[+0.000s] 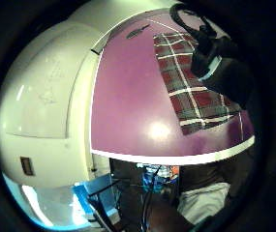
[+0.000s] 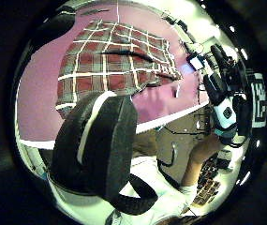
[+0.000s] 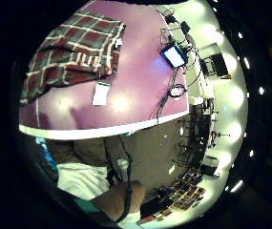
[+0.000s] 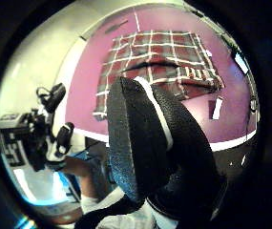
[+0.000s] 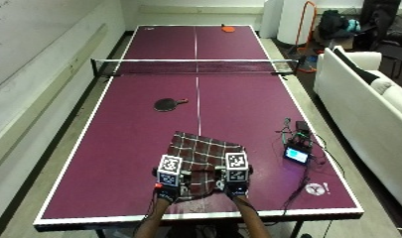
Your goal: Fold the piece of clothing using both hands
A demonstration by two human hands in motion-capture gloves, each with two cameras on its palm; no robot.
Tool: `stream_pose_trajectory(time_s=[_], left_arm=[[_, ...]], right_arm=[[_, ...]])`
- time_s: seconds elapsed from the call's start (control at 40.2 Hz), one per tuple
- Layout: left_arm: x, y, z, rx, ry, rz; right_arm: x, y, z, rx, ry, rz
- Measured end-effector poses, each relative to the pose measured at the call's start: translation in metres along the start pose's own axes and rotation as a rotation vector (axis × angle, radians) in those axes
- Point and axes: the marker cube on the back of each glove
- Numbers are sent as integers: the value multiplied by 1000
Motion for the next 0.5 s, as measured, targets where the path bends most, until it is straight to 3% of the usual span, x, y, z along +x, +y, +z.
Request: stream_pose_trajectory(time_s=[0.498], left_arm=[[-1, 13, -11, 14, -22, -3]], right_arm=[[0, 14, -18, 21, 9, -47]])
